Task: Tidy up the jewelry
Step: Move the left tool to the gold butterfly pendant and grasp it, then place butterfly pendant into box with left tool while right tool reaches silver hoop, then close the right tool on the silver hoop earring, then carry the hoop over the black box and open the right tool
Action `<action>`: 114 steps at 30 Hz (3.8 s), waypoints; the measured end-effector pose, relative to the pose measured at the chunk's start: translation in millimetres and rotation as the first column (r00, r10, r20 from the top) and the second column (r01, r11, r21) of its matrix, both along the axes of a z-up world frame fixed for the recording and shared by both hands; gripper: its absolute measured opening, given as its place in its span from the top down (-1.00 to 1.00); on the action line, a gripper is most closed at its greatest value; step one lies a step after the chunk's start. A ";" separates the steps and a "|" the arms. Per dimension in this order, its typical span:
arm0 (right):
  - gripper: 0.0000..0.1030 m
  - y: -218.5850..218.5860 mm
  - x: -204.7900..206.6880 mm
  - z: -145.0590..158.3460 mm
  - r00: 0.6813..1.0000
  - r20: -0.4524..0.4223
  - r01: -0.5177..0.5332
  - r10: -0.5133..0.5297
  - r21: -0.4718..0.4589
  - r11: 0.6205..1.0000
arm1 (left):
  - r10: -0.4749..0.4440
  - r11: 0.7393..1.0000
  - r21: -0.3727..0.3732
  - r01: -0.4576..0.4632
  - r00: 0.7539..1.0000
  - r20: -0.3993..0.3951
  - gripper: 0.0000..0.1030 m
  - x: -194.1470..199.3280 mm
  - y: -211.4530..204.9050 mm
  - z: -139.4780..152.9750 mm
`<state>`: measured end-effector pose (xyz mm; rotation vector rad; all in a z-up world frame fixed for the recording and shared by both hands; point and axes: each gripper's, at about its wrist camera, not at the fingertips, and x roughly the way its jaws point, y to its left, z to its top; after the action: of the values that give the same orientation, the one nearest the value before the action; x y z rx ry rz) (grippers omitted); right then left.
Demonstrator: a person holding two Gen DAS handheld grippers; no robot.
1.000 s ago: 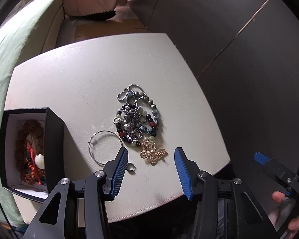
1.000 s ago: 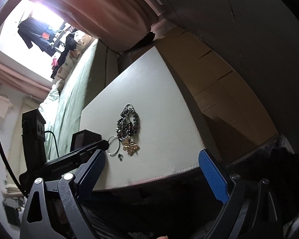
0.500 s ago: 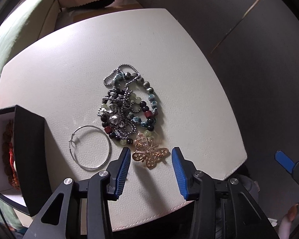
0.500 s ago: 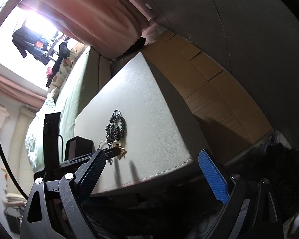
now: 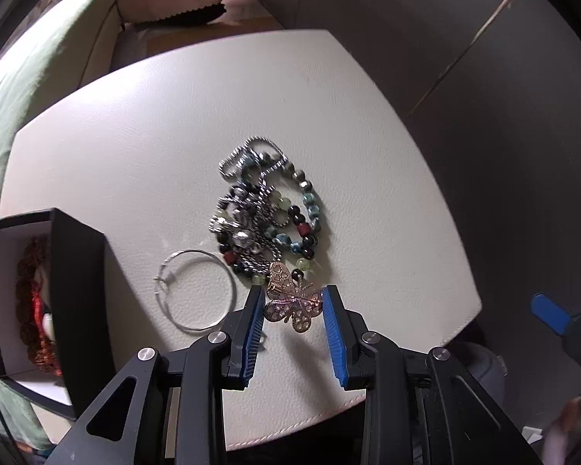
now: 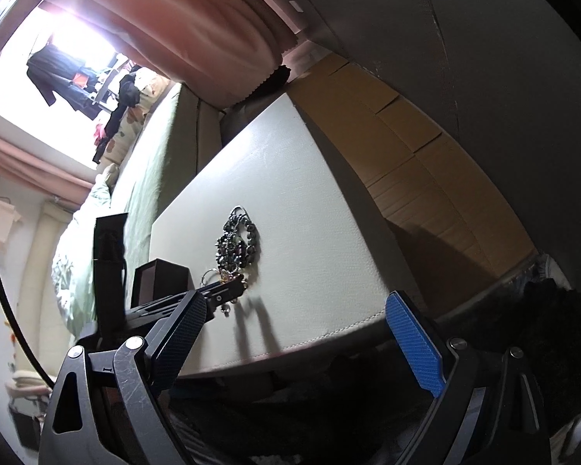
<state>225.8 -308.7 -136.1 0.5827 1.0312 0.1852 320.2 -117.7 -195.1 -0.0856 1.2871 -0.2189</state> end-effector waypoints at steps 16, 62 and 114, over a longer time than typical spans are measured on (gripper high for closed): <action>-0.35 71.9 44.8 -1.8 0.988 -0.035 -0.151 0.150 -0.040 0.988 | 0.161 0.986 -0.055 -0.156 0.981 0.108 0.38 -5.6 93.3 62.2; 0.95 243.4 118.1 -63.6 0.920 -0.255 -0.376 0.297 -0.368 0.850 | 0.424 0.894 -0.211 -0.394 0.897 0.121 -0.27 -51.1 262.4 66.3; 0.94 236.8 90.9 2.0 0.920 -0.092 -0.389 0.380 -0.323 0.863 | 0.477 0.862 -0.253 -0.438 0.871 0.117 -0.27 -82.4 292.3 64.3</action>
<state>316.7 -71.9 -134.2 0.0610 1.1672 0.3463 237.8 174.7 -130.8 -0.5482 1.0263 0.0467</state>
